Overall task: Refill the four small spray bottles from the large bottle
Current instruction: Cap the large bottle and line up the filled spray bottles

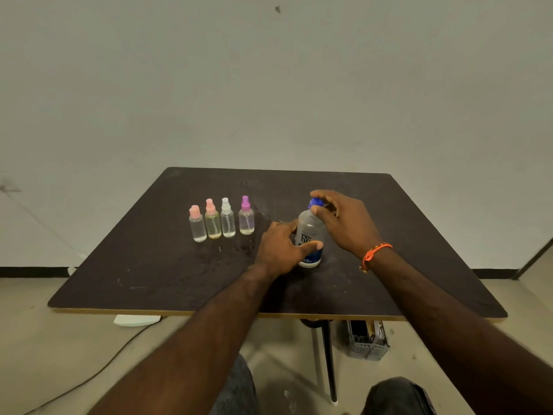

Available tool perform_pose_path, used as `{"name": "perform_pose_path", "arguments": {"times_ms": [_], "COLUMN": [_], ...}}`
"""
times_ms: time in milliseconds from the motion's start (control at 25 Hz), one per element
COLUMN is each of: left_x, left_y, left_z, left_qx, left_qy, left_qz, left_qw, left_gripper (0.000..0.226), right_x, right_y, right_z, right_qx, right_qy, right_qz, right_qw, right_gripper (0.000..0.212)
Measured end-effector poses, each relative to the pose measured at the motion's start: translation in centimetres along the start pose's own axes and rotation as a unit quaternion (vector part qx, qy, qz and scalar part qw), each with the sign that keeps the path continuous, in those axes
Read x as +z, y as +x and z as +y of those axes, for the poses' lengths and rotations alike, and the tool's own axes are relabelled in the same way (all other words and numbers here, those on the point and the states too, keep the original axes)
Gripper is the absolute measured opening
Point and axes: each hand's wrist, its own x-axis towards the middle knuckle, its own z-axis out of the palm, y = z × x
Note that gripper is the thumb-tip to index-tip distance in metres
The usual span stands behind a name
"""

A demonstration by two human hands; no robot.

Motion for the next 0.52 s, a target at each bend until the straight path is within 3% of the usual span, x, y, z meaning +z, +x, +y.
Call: {"name": "perform_pose_path", "arguments": {"times_ms": [160,440,520], "left_x": [0.0,0.0,0.0], "left_y": [-0.3,-0.5,-0.5], "left_z": [0.2,0.6,0.6], "left_qx": [0.002,-0.021,-0.021], "left_qy": [0.001,0.008,0.01], "left_qz": [0.007,0.012,0.015], "left_qw": [1.0,1.0,1.0], "left_gripper": [0.054,0.059,0.058], "right_x": [0.5,0.1,-0.3], "right_y": [0.6,1.9,2.0], "right_z": [-0.4,-0.7,-0.7], "right_qx": [0.023,0.09,0.102], "right_qy": [-0.059,-0.075,-0.057], "right_qz": [-0.041,-0.007,-0.016], "right_qw": [0.997,0.993,0.993], "right_gripper": [0.039,0.035,0.045]}}
